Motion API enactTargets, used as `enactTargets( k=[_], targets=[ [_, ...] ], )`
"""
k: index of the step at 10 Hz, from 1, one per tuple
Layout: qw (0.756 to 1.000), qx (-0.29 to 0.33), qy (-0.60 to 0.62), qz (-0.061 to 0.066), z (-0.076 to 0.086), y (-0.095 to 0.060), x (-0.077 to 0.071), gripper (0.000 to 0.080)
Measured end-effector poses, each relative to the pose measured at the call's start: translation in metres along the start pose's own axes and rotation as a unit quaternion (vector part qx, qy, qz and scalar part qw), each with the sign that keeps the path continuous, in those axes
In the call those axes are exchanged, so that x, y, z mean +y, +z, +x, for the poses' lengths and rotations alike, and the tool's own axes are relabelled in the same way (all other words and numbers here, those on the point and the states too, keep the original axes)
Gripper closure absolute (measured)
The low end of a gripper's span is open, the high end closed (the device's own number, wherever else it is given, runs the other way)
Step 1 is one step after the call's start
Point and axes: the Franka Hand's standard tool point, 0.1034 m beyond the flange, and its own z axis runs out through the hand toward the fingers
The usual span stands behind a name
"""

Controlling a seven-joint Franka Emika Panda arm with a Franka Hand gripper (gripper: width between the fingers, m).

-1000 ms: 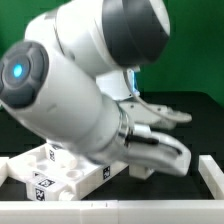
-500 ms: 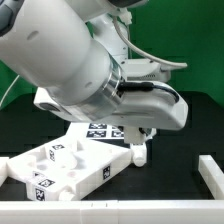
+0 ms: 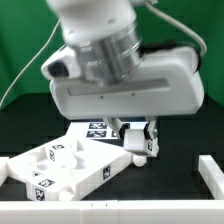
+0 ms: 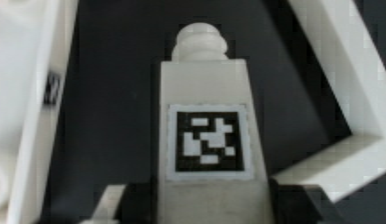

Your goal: Assemble one leg

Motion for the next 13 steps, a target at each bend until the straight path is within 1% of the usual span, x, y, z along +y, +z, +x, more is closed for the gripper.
enactTargets(
  k=[1,2,3,4,5,6,7,8,10,11,12,13],
  targets=[
    [0.999,0.044,-0.012,-0.003,0.006,-0.006,-0.006,0.0518],
    [0.997,0.079,-0.012,0.002,0.006,-0.002,-0.007,0.0518],
    [0.995,0.098,-0.014,0.004,0.005,0.001,-0.007,0.0517],
    [0.989,0.144,-0.017,0.011,0.013,-0.002,-0.012,0.0517],
    [0.984,0.177,-0.024,0.013,0.012,0.001,-0.013,0.0517],
    [0.985,0.169,-0.035,0.005,0.006,0.006,-0.009,0.0517],
    [0.982,0.178,-0.066,-0.003,0.008,-0.001,-0.001,0.0517],
    [0.975,0.200,-0.097,-0.013,0.005,-0.009,0.015,0.0517],
    [0.965,0.231,-0.121,-0.030,-0.007,-0.014,0.042,0.0517],
    [0.965,0.234,-0.116,-0.030,-0.009,-0.017,0.048,0.0517],
    [0.961,0.247,-0.118,-0.029,-0.006,-0.017,0.045,0.0517],
    [0.961,0.248,-0.119,-0.029,-0.006,-0.016,0.045,0.0517]
  ],
)
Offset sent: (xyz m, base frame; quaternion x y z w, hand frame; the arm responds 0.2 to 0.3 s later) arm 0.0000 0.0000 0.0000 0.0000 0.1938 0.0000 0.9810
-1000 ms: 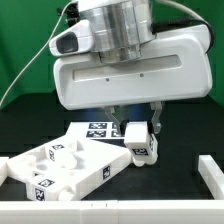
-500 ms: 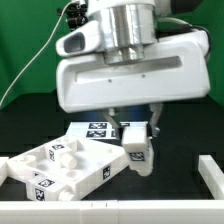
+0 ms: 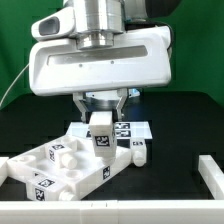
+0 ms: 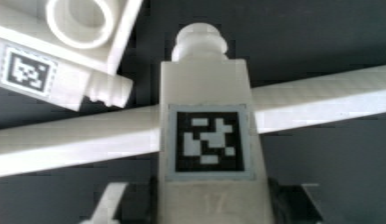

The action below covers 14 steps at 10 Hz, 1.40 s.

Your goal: Assemble one leg

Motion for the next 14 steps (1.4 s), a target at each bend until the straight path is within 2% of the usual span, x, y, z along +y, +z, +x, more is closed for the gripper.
enactTargets(
  k=[2,3,4,5,7,9,12,14],
  targets=[
    [0.997,0.078,-0.002,-0.009,0.008,-0.001,0.003,0.0517],
    [0.995,0.098,-0.003,-0.012,0.004,0.000,0.005,0.0517],
    [0.989,0.148,-0.010,-0.023,0.000,-0.003,0.013,0.0517],
    [0.989,0.142,-0.019,-0.030,-0.010,-0.002,0.023,0.0517],
    [0.986,0.158,-0.025,-0.045,-0.015,-0.011,0.044,0.0517],
    [0.988,0.147,-0.020,-0.049,-0.020,-0.008,0.056,0.0517],
    [0.988,0.147,-0.022,-0.048,-0.022,-0.006,0.052,0.0517],
    [0.989,0.135,-0.024,-0.047,-0.033,0.007,0.050,0.0517]
  ],
)
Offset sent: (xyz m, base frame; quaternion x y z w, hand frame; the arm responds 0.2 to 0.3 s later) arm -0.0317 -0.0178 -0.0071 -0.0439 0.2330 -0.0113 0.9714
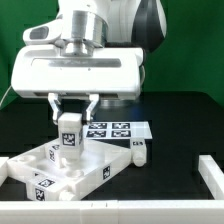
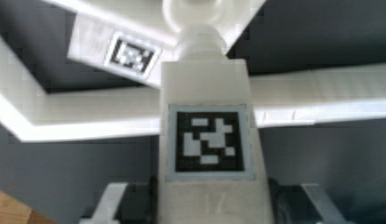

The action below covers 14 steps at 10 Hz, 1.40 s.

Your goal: Assemble one leg

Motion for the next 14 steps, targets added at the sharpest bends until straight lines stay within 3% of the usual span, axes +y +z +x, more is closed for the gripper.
enactTargets(
  k=[4,11,12,13,14],
  targets=[
    [1.000,-0.012,0.000,0.000,-0.011,0.008,0.000,0.0517],
    [1.000,-0.016,0.000,0.001,-0.014,0.009,-0.001,0.0517],
    [1.000,-0.016,0.000,0.001,-0.015,0.010,-0.001,0.0326],
    [1.000,-0.016,0.000,0.001,-0.015,0.010,-0.001,0.0191],
    [1.000,-0.016,0.000,0.001,-0.015,0.010,-0.001,0.0191]
  ],
)
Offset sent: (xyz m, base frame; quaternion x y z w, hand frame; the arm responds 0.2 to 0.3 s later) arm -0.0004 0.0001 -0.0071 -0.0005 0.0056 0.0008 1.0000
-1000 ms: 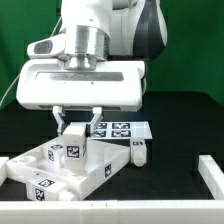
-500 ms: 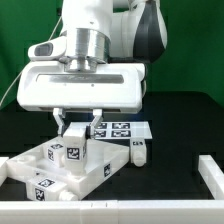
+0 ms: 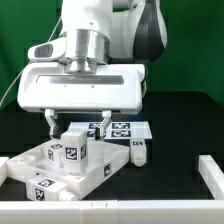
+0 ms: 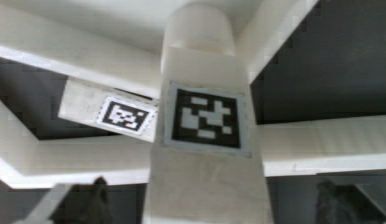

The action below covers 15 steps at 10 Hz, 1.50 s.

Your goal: Assemble one leg

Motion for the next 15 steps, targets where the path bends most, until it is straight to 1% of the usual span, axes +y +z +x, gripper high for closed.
enactTargets(
  k=[1,2,4,5,6,7,8,9,10,11,12,13,15],
  targets=[
    [1.000,-0.002,0.000,0.001,0.000,0.000,0.000,0.0162],
    [1.000,-0.012,0.001,0.004,0.006,-0.003,0.000,0.0152],
    [0.999,-0.034,0.003,0.010,0.022,-0.013,0.001,0.0152],
    [1.000,-0.028,0.003,0.009,0.021,-0.012,0.001,0.0151],
    [0.999,-0.043,0.003,0.012,0.017,-0.010,-0.001,0.0151],
    [0.996,-0.086,0.004,0.022,0.013,-0.009,-0.005,0.0151],
    [0.992,-0.123,0.005,0.031,0.016,-0.010,-0.007,0.0151],
    [0.984,-0.173,0.019,0.037,0.015,-0.010,-0.007,0.0151],
    [0.975,-0.217,0.034,0.040,0.018,-0.013,-0.005,0.0151],
    [0.972,-0.228,0.037,0.042,0.022,-0.013,-0.003,0.0151],
    [0.965,-0.256,0.039,0.045,0.016,-0.013,-0.003,0.0151],
    [0.967,-0.249,0.037,0.045,0.019,-0.012,-0.004,0.0151],
    [0.967,-0.250,0.037,0.045,0.019,-0.011,-0.004,0.0151]
  ],
)
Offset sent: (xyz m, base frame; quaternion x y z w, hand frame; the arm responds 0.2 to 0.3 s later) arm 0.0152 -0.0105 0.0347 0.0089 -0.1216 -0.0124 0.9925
